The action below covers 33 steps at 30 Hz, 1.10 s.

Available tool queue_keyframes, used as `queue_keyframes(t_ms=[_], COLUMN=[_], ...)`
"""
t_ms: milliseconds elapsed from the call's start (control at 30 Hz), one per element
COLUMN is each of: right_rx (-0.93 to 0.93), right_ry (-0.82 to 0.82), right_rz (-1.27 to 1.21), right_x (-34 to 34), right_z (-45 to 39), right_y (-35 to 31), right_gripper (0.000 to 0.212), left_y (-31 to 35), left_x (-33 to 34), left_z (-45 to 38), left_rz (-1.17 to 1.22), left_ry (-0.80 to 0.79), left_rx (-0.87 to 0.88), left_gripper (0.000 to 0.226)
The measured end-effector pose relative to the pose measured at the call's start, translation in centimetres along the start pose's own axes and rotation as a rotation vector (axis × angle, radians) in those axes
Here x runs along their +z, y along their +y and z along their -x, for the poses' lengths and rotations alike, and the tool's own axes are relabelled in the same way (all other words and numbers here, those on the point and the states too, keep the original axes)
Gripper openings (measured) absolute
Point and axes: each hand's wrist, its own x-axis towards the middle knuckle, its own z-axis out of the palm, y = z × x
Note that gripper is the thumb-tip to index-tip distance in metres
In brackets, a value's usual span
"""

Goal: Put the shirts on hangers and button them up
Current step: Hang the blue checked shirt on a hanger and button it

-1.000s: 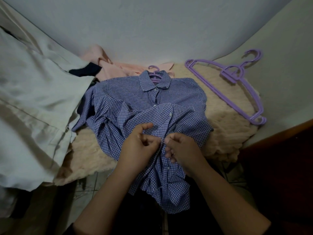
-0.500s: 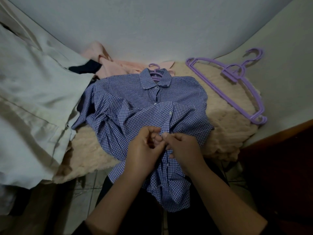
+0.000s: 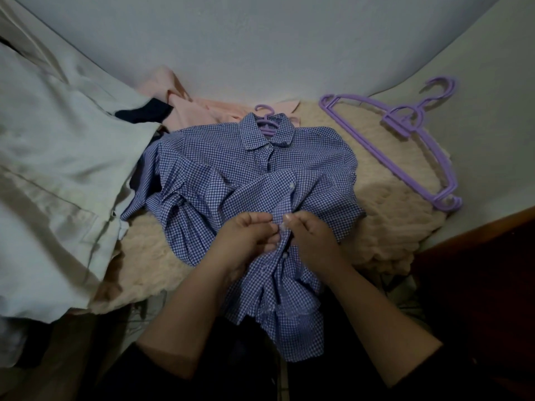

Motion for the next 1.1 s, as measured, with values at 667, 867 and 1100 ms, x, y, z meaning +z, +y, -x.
queue_keyframes(t_ms=[667, 867, 1100], right_rx=[0.184, 0.160, 0.176], right_ry=[-0.122, -0.100, -0.230], right_rz=[0.061, 0.100, -0.157], right_x=[-0.4, -0.3, -1.1], right_z=[2.1, 2.9, 4.2], right_y=[1.7, 1.1, -0.1], right_gripper=[0.003, 0.016, 0.022], left_y=[-2.6, -2.0, -1.4], left_x=[-3.3, -3.8, -2.4], left_z=[1.4, 2.1, 2.9], left_rz=[-0.667, -0.632, -0.171], left_ry=[-0.051, -0.104, -0.135], left_rx=[0.292, 0.231, 0.184], left_gripper=[0.010, 0.024, 0.025])
